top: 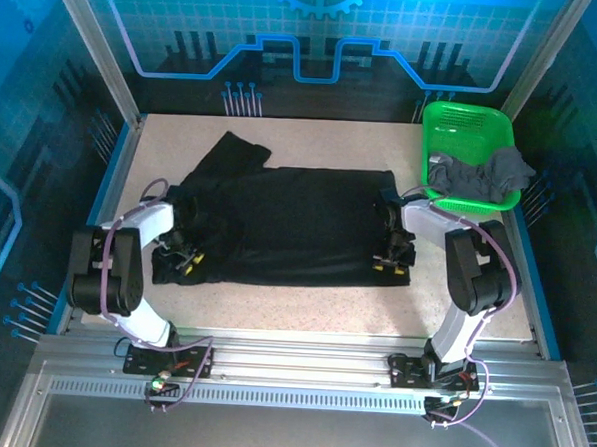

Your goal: Fold and stack the t-shirts

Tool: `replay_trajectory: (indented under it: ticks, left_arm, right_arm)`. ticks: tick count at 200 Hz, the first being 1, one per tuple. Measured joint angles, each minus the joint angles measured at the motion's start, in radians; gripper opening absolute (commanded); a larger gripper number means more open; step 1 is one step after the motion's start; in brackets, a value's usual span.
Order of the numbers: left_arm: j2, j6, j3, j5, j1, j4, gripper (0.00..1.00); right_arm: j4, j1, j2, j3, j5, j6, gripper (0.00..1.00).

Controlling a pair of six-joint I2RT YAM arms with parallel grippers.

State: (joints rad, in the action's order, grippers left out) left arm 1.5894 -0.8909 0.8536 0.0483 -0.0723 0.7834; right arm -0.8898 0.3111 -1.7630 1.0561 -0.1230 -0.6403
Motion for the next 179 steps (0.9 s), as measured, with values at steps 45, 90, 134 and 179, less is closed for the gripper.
replay_trajectory:
  ticks: [45, 90, 134, 179]
  left_arm:
    - [-0.074, 0.034, -0.066, 0.027, -0.026, 0.054, 0.31]
    - [-0.076, 0.056, 0.066, 0.072, -0.008, 0.127, 0.41]
    - [0.045, 0.063, 0.520, 0.047, 0.039, 0.044, 0.49]
    - [0.458, 0.126, 0.911, -0.003, 0.039, -0.127, 0.50]
  right_arm:
    - [-0.035, 0.026, 0.105, -0.129, 0.004, -0.026, 0.44]
    - [-0.063, 0.033, 0.149, -0.100, 0.030, 0.004, 0.60]
    - [0.014, 0.007, 0.141, 0.211, 0.105, 0.117, 0.62]
    - [0.091, -0.062, -0.017, 0.489, 0.203, 0.171, 0.60]
